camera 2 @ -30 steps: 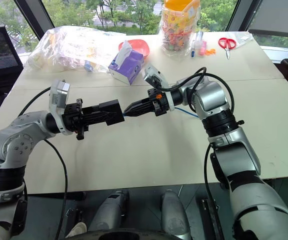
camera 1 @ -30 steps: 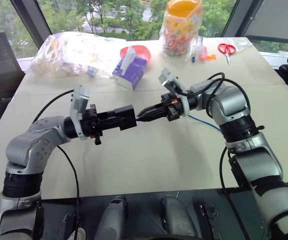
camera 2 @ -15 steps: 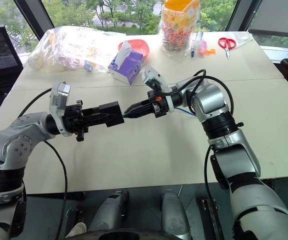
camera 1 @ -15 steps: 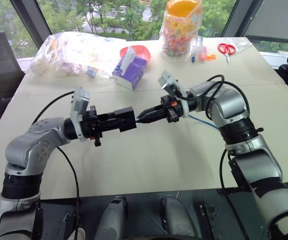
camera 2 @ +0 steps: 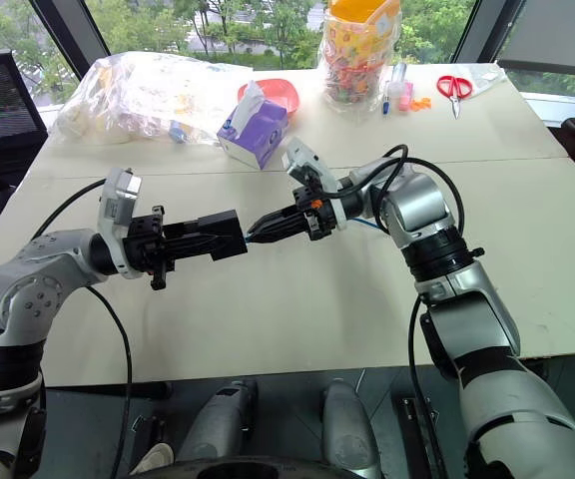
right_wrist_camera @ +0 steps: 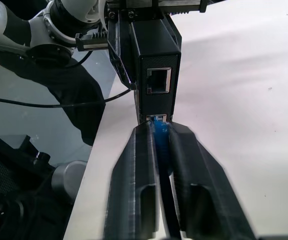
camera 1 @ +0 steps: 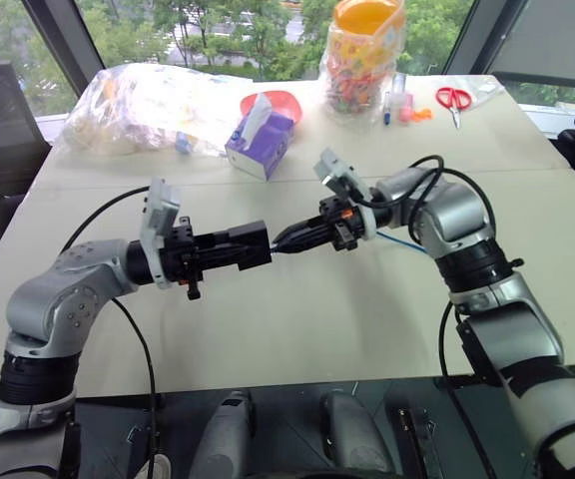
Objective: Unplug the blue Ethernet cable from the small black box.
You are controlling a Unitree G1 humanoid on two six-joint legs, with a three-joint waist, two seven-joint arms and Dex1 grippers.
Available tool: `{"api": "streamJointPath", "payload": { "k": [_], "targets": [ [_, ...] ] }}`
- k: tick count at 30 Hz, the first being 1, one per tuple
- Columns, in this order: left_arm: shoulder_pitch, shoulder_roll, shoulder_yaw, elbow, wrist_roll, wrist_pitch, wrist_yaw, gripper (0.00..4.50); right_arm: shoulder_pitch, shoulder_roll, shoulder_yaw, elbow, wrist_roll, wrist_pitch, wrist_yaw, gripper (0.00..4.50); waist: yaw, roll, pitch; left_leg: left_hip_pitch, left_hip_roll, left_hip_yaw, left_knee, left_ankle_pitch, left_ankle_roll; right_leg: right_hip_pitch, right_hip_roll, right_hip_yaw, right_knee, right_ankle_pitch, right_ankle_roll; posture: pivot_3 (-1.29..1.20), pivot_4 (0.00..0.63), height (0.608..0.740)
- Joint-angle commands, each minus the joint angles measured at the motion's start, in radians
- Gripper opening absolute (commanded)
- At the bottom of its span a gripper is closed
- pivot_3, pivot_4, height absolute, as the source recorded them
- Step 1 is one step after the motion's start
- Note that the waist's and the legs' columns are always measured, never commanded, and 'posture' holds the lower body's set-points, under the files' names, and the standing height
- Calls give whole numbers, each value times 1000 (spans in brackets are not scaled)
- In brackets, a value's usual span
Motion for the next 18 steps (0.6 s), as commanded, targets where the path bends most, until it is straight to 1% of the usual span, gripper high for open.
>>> {"api": "streamJointPath", "payload": {
  "k": [1,10,18],
  "targets": [
    [-24,14,30,-14,-15,-21,-11,493,-5,-7,-38,-25,23,42,-15,1088,-1,0,0,0,0,0,0,0,0,0,0,0,0,0,0,0,150,726],
    [-20,6,17,-20,-11,-24,-14,493,-23,11,-59,-39,48,89,-29,1088,-4,0,0,1,0,0,0,0,0,0,0,0,0,0,0,0,150,726],
    [-17,-4,-1,-16,1,-31,-19,493,-31,18,-64,-95,88,133,-28,1088,-3,0,0,0,0,0,0,0,0,0,0,0,1,0,0,0,150,726]
  ]
}}
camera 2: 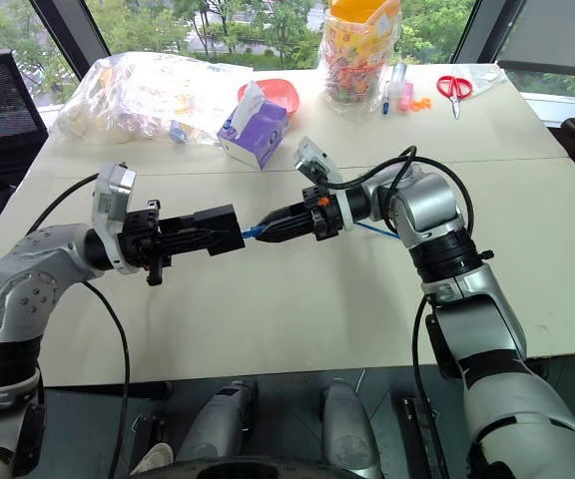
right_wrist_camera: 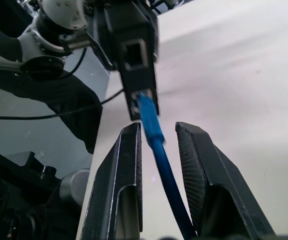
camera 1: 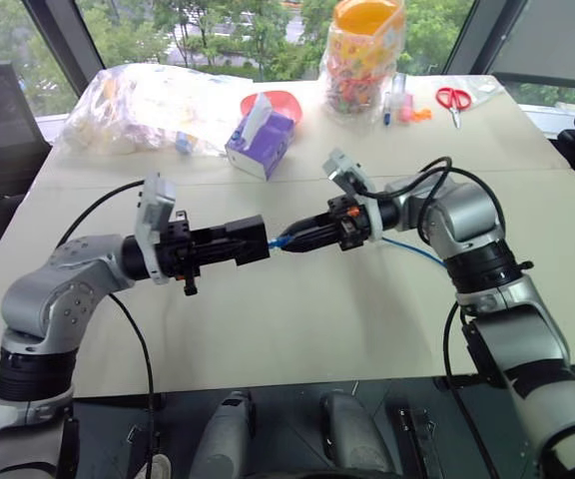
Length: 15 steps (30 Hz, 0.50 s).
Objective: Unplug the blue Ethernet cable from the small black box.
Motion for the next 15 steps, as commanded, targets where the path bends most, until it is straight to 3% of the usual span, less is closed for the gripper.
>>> {"api": "streamJointPath", "payload": {
  "k": [1,15],
  "targets": [
    [-6,0,0,-17,0,-23,-7,493,-27,1,-27,-47,33,9,1,1088,0,0,0,0,0,0,0,0,0,0,0,0,0,0,0,0,150,726],
    [-16,-14,-4,-16,1,-31,2,493,4,1,4,-118,44,24,-9,1088,0,0,0,0,0,0,0,0,0,0,0,0,0,0,0,0,150,726]
  ]
}}
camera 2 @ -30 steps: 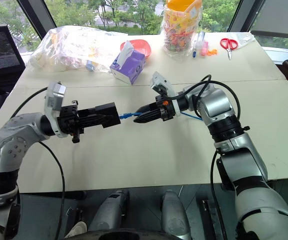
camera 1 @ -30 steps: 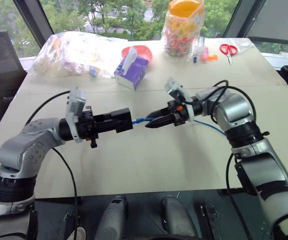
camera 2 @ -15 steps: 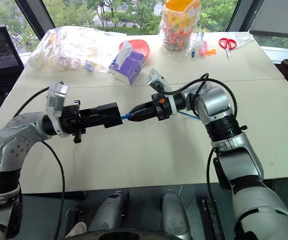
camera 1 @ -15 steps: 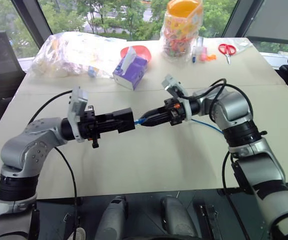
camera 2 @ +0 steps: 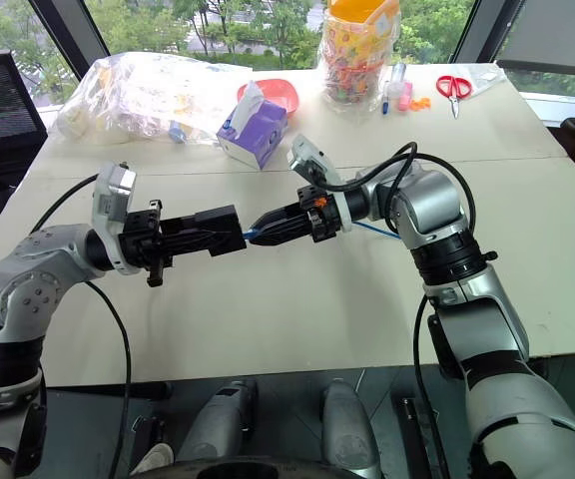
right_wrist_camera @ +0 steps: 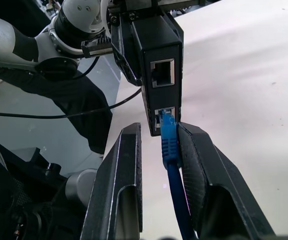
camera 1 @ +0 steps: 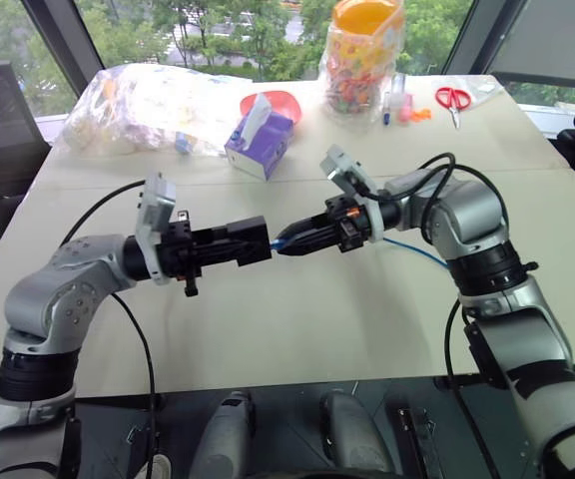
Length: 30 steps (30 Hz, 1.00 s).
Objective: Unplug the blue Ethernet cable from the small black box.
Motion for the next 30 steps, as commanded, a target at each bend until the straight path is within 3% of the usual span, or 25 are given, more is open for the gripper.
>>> {"api": "streamJointPath", "payload": {
  "k": [1,12,16,25,30],
  "targets": [
    [-15,-5,4,-16,-2,-18,8,493,-5,13,2,-38,17,-5,-2,1088,0,0,0,0,0,0,0,0,0,0,0,0,0,0,0,0,150,726],
    [-8,-12,6,-29,-3,-19,23,493,-6,18,6,-25,15,-12,-5,1088,0,0,0,0,0,0,0,0,0,0,0,0,0,0,0,0,150,726],
    [-9,-13,5,-29,-2,-21,23,493,-6,17,8,-22,13,-16,-3,29,0,0,0,0,0,0,0,0,0,0,0,0,0,0,0,0,150,726],
    [-18,-15,14,-20,-11,-18,23,493,-1,4,19,-16,-5,-38,0,29,0,0,0,0,0,0,0,0,0,0,0,0,0,0,0,0,150,726],
    [22,24,49,-40,-28,0,9,493,-3,-46,25,103,-83,-147,12,29,-1,0,0,0,0,0,0,0,0,0,0,0,0,0,0,0,150,726]
  ]
}}
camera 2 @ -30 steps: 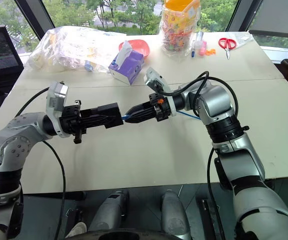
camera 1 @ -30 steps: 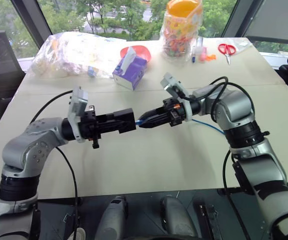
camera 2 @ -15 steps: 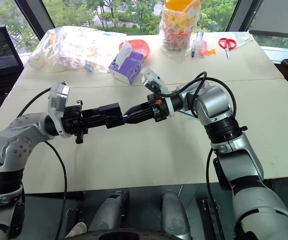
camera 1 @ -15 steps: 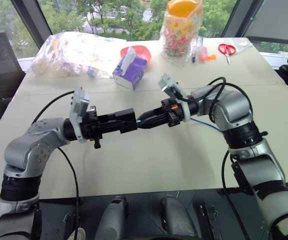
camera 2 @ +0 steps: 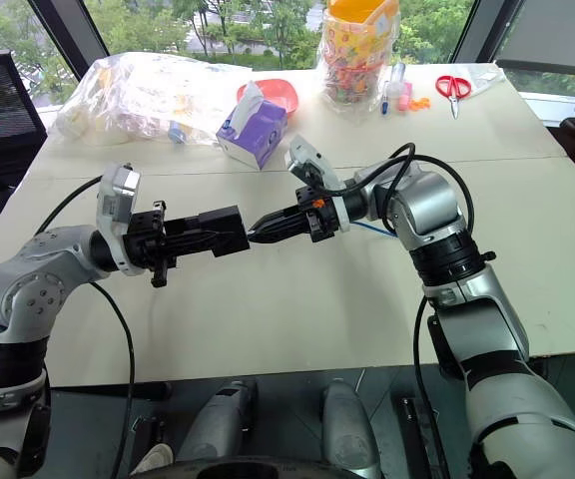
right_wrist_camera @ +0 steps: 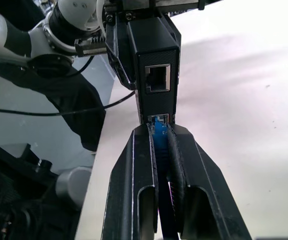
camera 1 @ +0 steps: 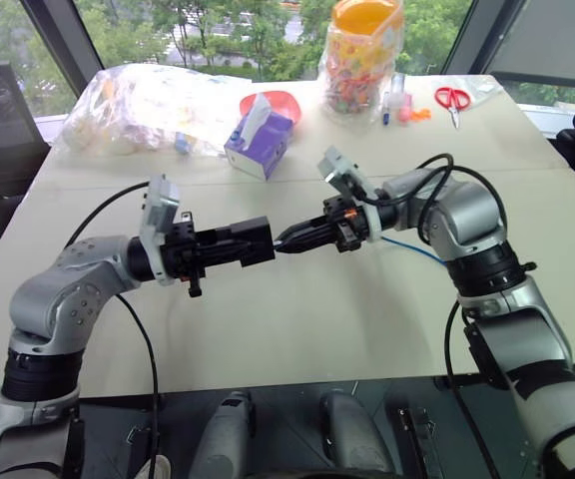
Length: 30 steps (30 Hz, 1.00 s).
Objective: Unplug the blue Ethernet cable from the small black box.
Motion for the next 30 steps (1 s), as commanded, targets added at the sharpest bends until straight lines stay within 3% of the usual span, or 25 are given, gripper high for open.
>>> {"api": "streamJointPath", "payload": {
  "k": [1,8,12,15,19,25,30],
  "targets": [
    [25,43,63,-37,-27,-3,-6,493,-5,-57,-4,103,-68,-78,16,29,0,0,0,0,0,0,0,0,0,0,0,0,0,0,0,0,150,726],
    [69,95,84,-41,-17,-21,-19,493,-68,-100,-68,406,-172,-286,-40,29,2,0,0,0,0,0,1,0,0,1,0,0,-1,-2,-3,0,150,726],
    [46,48,-5,4,93,-109,5,493,-89,-22,-94,526,-239,-438,-184,29,-4,0,0,1,0,1,0,0,0,0,0,0,0,-1,-2,0,150,726],
    [1,-48,-86,132,268,-294,70,493,-98,25,-89,630,-307,-532,-273,29,1,0,0,2,0,1,0,0,0,2,0,0,0,0,0,0,150,726],
    [-79,-176,-130,345,407,-505,122,493,-131,66,-123,752,-351,-617,-398,1457,9,0,0,1,-1,1,2,0,0,2,0,0,0,0,0,0,150,726],
    [-194,-260,-187,599,547,-651,152,493,-156,43,-175,800,-363,-649,-463,4461,4,0,0,0,-1,0,1,0,0,1,0,0,0,1,2,0,150,726],
    [-281,-338,-213,795,630,-753,199,493,-110,-7,-228,677,-320,-569,-403,4461,2,0,0,0,-1,0,1,0,0,1,0,0,0,2,3,0,150,726]
  ]
}}
